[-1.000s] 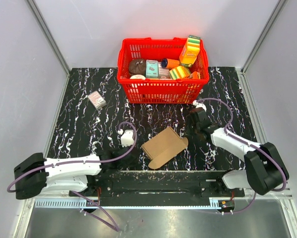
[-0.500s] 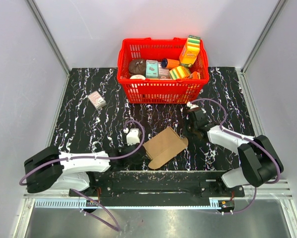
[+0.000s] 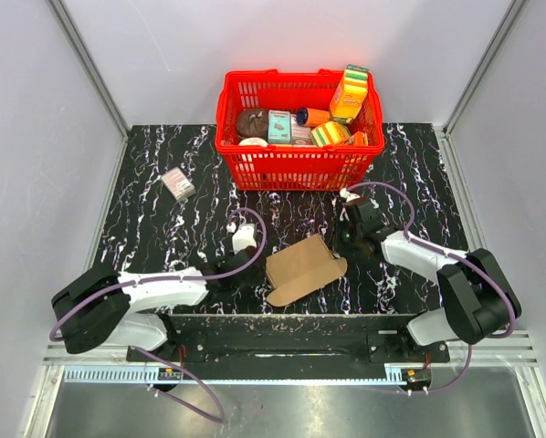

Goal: Fold the paper box

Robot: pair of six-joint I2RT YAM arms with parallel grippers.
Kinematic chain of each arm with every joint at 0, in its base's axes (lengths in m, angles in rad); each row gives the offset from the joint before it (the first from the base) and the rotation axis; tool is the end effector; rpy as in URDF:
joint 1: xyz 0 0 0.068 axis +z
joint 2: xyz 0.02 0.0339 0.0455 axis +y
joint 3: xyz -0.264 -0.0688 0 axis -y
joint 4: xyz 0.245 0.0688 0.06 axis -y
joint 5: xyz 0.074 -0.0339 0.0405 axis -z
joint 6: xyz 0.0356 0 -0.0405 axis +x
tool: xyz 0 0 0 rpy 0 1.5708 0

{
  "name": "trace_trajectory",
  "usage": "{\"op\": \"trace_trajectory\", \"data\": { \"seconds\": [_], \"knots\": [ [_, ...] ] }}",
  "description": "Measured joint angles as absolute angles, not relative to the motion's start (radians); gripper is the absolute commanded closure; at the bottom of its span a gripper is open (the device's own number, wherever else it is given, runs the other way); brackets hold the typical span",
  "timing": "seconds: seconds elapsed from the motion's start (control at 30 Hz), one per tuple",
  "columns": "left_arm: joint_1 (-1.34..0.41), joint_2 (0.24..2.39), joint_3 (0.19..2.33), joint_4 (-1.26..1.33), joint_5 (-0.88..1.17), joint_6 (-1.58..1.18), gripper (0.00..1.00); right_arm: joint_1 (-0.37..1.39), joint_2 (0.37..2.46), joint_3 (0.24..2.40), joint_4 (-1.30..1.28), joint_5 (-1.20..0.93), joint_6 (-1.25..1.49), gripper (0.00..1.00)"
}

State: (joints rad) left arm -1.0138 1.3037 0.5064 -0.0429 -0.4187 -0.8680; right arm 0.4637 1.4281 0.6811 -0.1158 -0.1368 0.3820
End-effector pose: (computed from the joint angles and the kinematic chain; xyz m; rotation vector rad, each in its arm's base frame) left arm 0.1368 -0.1923 0.1554 -0.0193 2.3599 -0.4326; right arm 0.2429 0.1269 0.1694 -0.1652 2.4930 0.5348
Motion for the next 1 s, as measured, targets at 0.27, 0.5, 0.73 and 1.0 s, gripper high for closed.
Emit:
{"op": "trace_trajectory", "data": {
  "seconds": [0.27, 0.5, 0.73, 1.0],
  "knots": [
    [-0.936, 1.366, 0.564, -0.038, -0.393, -0.792, 1.0, 0.464, 1.428, 0.672, -0.108, -0.151, 0.384, 0.96],
    [-0.87, 1.425, 0.629, -0.035, -0.384, -0.729, 1.0, 0.463, 1.428, 0.667, -0.098, -0.153, 0.39, 0.95],
    [-0.804, 1.514, 0.723, -0.035, -0.371, -0.653, 1.0, 0.463, 1.428, 0.666, -0.097, -0.161, 0.391, 0.88],
    [-0.727, 1.56, 0.777, -0.039, -0.362, -0.612, 0.94, 0.462, 1.406, 0.664, -0.109, -0.119, 0.403, 0.73]
  ]
}}
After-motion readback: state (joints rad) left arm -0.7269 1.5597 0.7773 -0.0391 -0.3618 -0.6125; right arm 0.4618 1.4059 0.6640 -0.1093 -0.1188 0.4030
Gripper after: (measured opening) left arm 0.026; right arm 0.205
